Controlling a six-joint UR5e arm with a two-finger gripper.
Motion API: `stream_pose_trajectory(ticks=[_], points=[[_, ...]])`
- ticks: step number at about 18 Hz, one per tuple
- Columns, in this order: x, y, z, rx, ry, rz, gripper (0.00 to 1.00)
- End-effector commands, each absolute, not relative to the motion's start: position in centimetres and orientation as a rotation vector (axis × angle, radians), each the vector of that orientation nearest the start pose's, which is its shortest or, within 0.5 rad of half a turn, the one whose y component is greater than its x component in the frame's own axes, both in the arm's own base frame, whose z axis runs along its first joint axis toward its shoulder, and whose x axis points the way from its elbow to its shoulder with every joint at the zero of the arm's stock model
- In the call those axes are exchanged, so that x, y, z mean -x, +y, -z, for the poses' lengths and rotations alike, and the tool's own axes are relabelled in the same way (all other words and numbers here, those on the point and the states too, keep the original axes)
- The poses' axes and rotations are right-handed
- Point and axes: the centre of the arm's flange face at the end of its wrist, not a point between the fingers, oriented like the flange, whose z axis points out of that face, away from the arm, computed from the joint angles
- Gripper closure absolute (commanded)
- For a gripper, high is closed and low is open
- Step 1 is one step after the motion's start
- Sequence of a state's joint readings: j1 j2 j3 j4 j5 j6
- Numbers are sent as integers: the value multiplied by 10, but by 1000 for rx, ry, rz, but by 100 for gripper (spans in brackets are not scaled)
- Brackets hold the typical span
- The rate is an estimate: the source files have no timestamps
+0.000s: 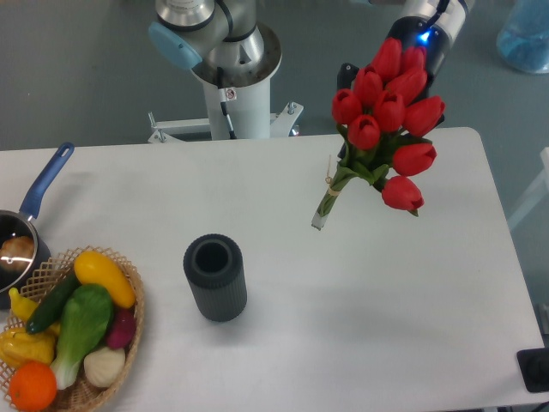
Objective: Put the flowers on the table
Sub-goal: 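Carry the red tulip bunch in the gripper, swinging it downward beside the vase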
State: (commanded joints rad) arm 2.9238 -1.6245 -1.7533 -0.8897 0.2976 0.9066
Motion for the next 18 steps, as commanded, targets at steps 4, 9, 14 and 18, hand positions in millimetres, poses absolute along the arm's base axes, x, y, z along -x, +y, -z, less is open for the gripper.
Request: stream_pose_trajectory(ticks=[4, 9, 14, 18], points=[[444, 333, -513, 1855, -104, 186, 60], [441, 329, -517, 1931, -120, 117, 60], [439, 330, -517, 2102, -163, -19, 60], [439, 334, -524, 2244, -190, -153, 60]])
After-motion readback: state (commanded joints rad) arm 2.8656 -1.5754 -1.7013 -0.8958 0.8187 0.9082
